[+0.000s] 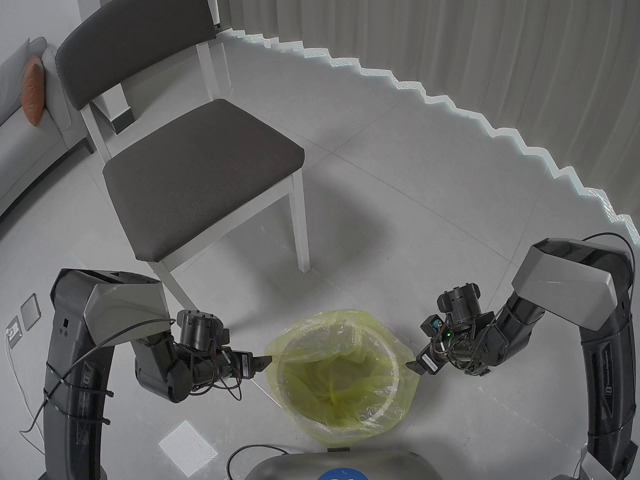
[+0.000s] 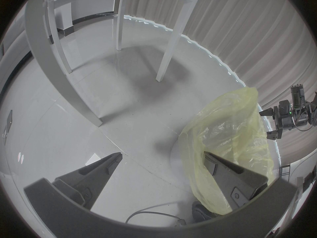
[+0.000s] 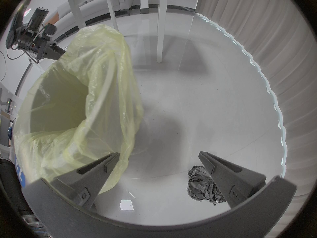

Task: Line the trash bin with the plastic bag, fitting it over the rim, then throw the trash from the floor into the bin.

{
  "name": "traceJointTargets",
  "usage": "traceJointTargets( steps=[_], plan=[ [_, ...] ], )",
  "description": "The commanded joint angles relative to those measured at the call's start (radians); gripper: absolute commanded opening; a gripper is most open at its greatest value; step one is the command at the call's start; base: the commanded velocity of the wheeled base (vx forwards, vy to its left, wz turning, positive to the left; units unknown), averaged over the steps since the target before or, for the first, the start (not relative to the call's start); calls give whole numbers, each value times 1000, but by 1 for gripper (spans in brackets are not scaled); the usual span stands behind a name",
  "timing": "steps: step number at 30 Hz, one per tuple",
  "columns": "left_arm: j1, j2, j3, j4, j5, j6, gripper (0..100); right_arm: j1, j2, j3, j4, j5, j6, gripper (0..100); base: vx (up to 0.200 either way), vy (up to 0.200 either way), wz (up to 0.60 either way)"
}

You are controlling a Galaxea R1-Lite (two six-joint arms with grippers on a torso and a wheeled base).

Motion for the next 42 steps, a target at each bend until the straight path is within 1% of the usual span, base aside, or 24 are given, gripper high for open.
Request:
traceJointTargets(
  steps=[1, 3, 6, 12, 15, 18, 20, 21, 22, 24, 26, 32, 35, 39, 42],
  plan=[
    [2, 1, -116, 98, 13, 1, 100, -13, 48, -109, 68, -4, -1, 100, 0, 0, 0],
    [-1, -2, -127, 128, 13, 4, 100, -13, 56, -149, 115, -10, -1, 100, 0, 0, 0],
    [0, -4, -124, 138, 17, 44, 100, -10, 58, -182, 170, -19, -6, 100, 0, 0, 0],
    [-4, -8, -98, 127, 27, 56, 100, 13, 58, -185, 178, -19, -58, 100, 0, 0, 0],
    [-9, -22, -64, 119, 27, 56, 100, 19, 51, -168, 178, -19, -63, 100, 0, 0, 0],
    [-12, -37, -11, 87, 27, 56, 100, 18, 35, -120, 170, -19, -63, 100, 0, 0, 0],
    [-12, -47, 26, 38, 27, 56, 100, 10, -7, -90, 160, -19, -63, 100, 0, 0, 0],
    [-12, -47, 26, 38, 27, 56, 100, 10, -7, -90, 160, -19, -63, 100, 0, 0, 0],
    [-9, -56, 57, -13, 27, 53, 100, 3, -45, -68, 154, -19, -63, 100, 0, 0, 0],
    [-4, -68, 80, -62, 25, 44, 100, -5, -96, -57, 143, -18, -54, 100, 0, 0, 0],
    [-1, -73, 89, -77, 25, 42, 100, -1, -134, -59, 131, -18, -47, 100, 0, 0, 0],
    [-9, -105, 135, -86, 25, 41, 100, 35, -183, -97, 98, -18, -20, 100, 0, 0, 0],
    [-12, -128, 157, -100, 25, 38, 100, 76, -148, -168, 69, -24, 26, 100, 0, 0, 0],
    [-15, -134, 181, -128, 27, 38, 100, 128, -51, -229, -21, -54, 112, 100, 0, 0, 0],
    [-21, -142, 221, -168, 39, 38, 100, 137, 12, -274, -55, -56, 115, 100, 0, 0, 0]
  ],
)
